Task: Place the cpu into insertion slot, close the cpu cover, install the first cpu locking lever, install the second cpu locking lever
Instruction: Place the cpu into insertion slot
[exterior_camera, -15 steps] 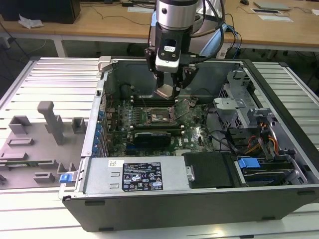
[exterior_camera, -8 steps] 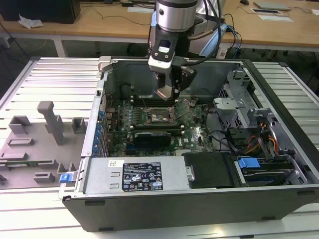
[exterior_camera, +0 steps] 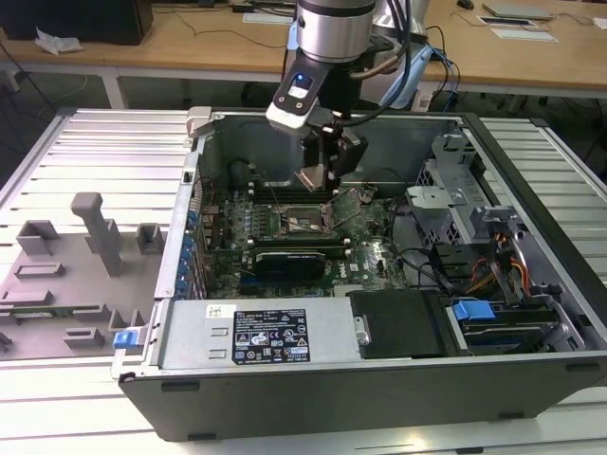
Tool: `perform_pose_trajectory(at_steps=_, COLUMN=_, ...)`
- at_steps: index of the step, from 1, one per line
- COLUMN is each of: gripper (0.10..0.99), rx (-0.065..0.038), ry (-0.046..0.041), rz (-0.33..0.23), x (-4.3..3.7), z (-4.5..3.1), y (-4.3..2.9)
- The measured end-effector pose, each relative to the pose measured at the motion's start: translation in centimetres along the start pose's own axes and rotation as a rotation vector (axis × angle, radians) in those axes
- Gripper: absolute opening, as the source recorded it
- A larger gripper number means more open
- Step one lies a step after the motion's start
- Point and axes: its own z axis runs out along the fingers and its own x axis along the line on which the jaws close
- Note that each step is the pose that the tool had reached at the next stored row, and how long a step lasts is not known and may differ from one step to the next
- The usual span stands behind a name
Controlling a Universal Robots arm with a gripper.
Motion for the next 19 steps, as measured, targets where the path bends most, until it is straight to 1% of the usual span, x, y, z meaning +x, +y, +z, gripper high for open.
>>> perform_pose_trajectory(at_steps=2, gripper=0.541, rx=-0.001, ry=-0.0015, rz=0.037, x=0.00, z=0.03, y=0.00)
perform_pose_trajectory(at_steps=5, gripper=0.541, rx=-0.002, ry=-0.0050, rz=0.124, x=0.01, z=0.11, y=0.00)
perform_pose_trajectory(at_steps=7, gripper=0.541, rx=-0.002, ry=-0.0052, rz=0.127, x=0.10, z=0.23, y=0.02)
perform_pose_trajectory(at_steps=12, gripper=0.541, rx=-0.002, ry=-0.0054, rz=0.127, x=0.38, z=1.04, y=0.06)
perform_pose_trajectory(at_steps=19, gripper=0.541, rx=-0.002, ry=-0.0056, rz=0.131, x=0.58, z=1.49, y=0.14)
